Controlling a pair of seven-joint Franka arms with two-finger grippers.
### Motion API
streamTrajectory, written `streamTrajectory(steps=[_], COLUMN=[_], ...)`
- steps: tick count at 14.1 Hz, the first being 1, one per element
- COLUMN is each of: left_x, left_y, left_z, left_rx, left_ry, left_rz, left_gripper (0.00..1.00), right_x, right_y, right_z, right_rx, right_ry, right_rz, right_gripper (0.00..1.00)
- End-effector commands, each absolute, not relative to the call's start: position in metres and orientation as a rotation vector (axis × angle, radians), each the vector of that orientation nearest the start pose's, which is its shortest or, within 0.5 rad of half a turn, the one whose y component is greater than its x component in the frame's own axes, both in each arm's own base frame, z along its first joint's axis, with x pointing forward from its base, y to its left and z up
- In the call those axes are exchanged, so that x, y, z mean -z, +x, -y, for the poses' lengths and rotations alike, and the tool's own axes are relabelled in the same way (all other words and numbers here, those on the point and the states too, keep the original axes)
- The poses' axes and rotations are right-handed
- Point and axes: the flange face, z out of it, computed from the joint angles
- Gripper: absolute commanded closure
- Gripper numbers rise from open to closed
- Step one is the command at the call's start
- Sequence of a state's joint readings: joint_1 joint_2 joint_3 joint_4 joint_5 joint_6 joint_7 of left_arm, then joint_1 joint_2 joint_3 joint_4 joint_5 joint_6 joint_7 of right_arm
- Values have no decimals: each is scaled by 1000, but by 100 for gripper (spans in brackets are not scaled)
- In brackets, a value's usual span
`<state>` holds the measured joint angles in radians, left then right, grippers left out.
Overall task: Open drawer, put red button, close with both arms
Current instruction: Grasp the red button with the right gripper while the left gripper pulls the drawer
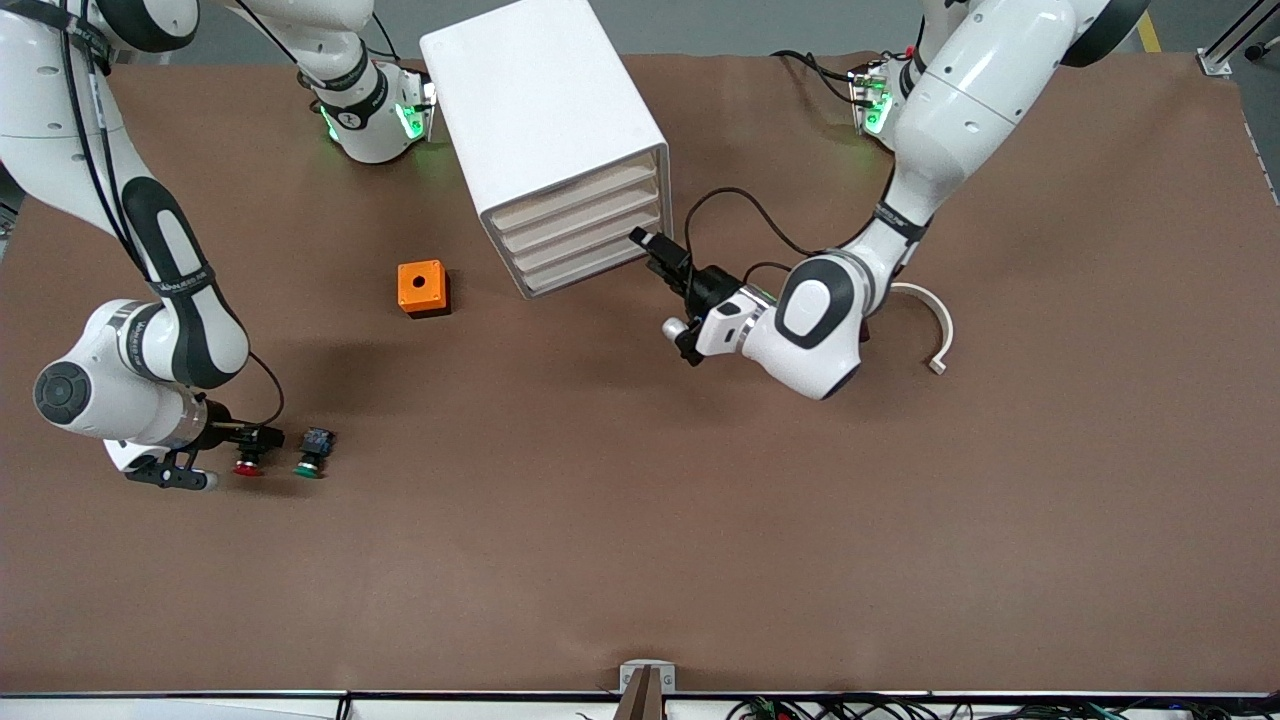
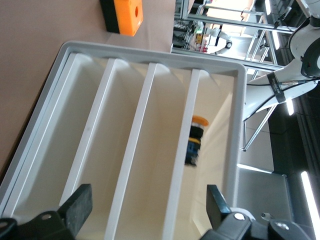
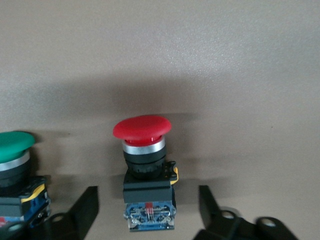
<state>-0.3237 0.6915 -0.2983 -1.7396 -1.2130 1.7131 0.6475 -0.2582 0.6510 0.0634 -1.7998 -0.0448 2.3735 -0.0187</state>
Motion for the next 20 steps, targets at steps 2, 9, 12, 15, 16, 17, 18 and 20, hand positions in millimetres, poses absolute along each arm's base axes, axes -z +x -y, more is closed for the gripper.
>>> streamTrajectory(steps=[2, 9, 12, 15, 16, 17, 18, 20], left_x=[-207, -178, -177, -178, -178, -178, -178, -178], left_y=[442, 406, 401, 398, 399, 398, 397, 395], left_z=[451, 490, 493, 496, 496, 497, 498, 500], left_rx=[560, 504, 510, 513, 511, 510, 513, 515], left_ry=[1689, 1659, 1658, 1652, 1651, 1649, 1649, 1648], left_rz=[498, 482, 486, 482, 476, 473, 475, 477], left_gripper=[7, 22, 38, 63, 65, 71, 74, 79], right_x=[-181, -187, -190, -212, -218, -223, -228, -242], right_y=[638, 641, 642, 648, 648, 649, 649, 647], right_z=[135, 136, 133, 131, 131, 129, 128, 120], right_rx=[-106, -96, -89, -37, -28, -16, -23, -69], right_ry=[-3124, -3125, -3125, -3132, -3133, -3135, -3135, -3135], right_rz=[-218, -218, -215, -210, -215, -215, -218, -202], right_gripper=[57, 69, 68, 67, 67, 67, 67, 67])
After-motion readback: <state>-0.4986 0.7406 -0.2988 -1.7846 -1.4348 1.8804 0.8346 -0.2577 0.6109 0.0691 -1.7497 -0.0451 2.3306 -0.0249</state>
